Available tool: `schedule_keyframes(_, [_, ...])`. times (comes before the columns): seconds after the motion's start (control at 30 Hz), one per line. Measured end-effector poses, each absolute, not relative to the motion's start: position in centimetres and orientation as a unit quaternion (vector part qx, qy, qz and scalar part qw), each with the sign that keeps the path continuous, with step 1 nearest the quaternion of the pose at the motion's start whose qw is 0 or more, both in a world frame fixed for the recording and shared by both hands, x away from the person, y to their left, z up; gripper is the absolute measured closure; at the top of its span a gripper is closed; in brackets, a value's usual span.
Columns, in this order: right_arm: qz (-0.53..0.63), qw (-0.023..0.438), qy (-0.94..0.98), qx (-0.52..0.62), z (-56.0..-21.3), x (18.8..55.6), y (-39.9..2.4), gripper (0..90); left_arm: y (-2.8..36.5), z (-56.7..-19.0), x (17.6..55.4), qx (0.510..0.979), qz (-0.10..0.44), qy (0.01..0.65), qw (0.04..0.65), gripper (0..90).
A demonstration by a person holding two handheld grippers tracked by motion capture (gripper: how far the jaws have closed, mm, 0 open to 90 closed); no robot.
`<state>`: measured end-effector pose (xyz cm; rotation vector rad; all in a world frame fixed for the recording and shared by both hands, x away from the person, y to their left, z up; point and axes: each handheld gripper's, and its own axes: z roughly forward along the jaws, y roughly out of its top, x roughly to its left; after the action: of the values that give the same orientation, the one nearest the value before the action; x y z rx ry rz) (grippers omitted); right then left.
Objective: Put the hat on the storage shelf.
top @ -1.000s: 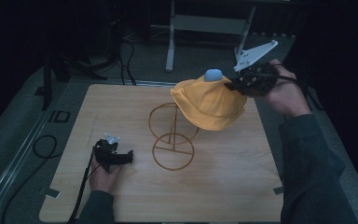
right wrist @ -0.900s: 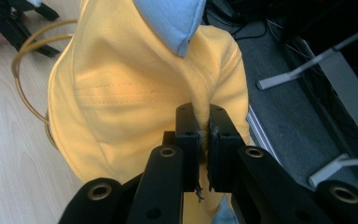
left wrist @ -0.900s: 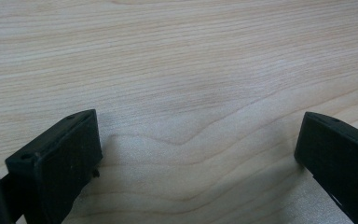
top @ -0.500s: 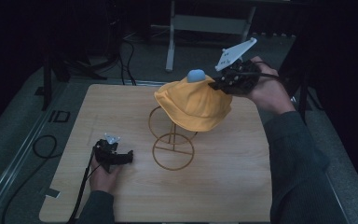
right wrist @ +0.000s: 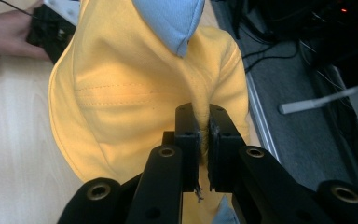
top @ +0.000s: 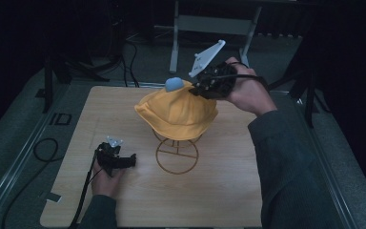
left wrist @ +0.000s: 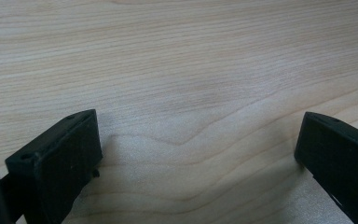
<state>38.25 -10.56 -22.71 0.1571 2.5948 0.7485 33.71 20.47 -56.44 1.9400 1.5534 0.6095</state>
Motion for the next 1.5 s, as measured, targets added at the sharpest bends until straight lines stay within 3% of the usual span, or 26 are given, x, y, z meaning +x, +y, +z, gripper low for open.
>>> schedule_keyframes(0.43, [0.203,0.185,0.961,0.014,-25.9,37.9,-6.0,80.4,20.5,-56.4,33.7,0.726,0.228,0.581,0.287,0.4])
schedule_keyframes(0.97, [0.151,0.190,0.970,0.017,-27.5,38.0,-5.5,78.1,20.5,-56.4,33.7,0.727,0.228,0.581,0.287,0.4])
schedule_keyframes(1.17, [0.157,0.166,0.972,0.051,-27.3,38.6,-5.8,46.3,20.5,-56.4,33.7,0.728,0.228,0.580,0.287,0.4])
schedule_keyframes(1.27, [0.171,0.185,0.965,0.068,-26.8,38.6,-6.3,27.7,20.5,-56.4,33.7,0.726,0.228,0.581,0.288,0.4])
schedule_keyframes(1.5, [0.206,0.187,0.955,0.102,-26.3,39.0,-8.4,14.9,20.5,-56.4,33.7,0.727,0.228,0.581,0.287,0.4])
